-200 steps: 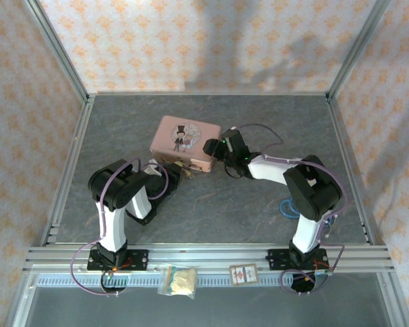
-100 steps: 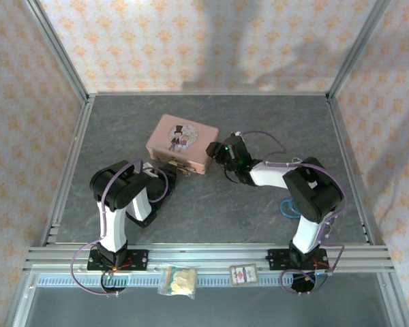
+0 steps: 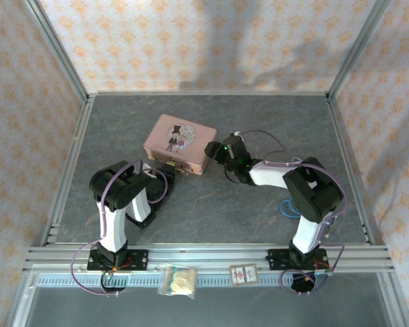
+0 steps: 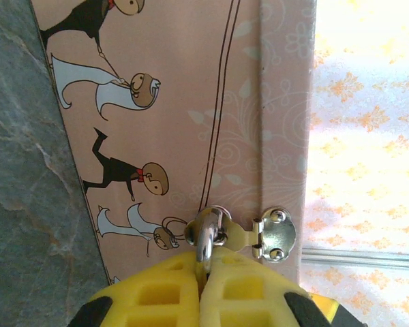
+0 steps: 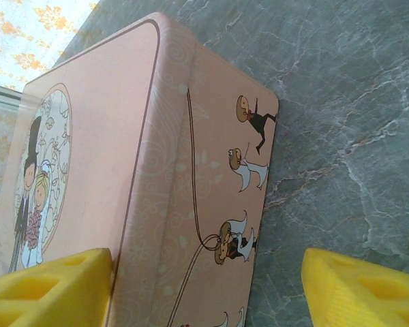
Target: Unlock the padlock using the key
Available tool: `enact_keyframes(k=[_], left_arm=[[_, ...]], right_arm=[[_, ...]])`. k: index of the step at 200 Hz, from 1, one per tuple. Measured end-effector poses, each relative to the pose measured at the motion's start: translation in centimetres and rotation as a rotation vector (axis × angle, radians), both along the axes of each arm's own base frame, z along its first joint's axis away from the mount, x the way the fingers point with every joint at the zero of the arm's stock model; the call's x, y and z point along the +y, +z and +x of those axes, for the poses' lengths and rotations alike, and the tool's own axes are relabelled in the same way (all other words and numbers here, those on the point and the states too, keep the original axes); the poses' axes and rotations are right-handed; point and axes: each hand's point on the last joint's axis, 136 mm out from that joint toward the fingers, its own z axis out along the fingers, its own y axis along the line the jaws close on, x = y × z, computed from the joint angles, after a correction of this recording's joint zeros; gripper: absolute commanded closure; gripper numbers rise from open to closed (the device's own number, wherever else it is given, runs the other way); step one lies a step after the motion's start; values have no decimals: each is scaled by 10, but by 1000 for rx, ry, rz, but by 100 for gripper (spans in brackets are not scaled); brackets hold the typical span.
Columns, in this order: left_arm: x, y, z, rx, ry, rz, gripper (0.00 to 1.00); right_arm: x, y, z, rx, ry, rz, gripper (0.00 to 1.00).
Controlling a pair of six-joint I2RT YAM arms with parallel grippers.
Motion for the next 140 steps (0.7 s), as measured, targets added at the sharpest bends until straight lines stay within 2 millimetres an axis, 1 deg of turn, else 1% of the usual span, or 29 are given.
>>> enact_keyframes(k=[18,33,47,61,77,108,140], left_arm=[[2,-1,-1,4,8,4,92],[3,-2,-2,5,10,4,86],[4,-11,-3,30,14,17,81],[6,-18,-6,52,15,27,78],[6,-19,-7,55,16,27,81],[6,-18,-6,52,16,19,100],[7,-18,-7,51,20,22,100]], right_arm=[[2,1,-1,-2,9,-6,29],[3,1,-2,-1,13,-10,29],[4,3,-1,-5,18,-15,28],[7,6,1,-11,22,-14,28],[10,9,2,-19,29,-13,29],[13,9,1,-22,38,-18,30],[13,7,1,-19,39,-21,31]])
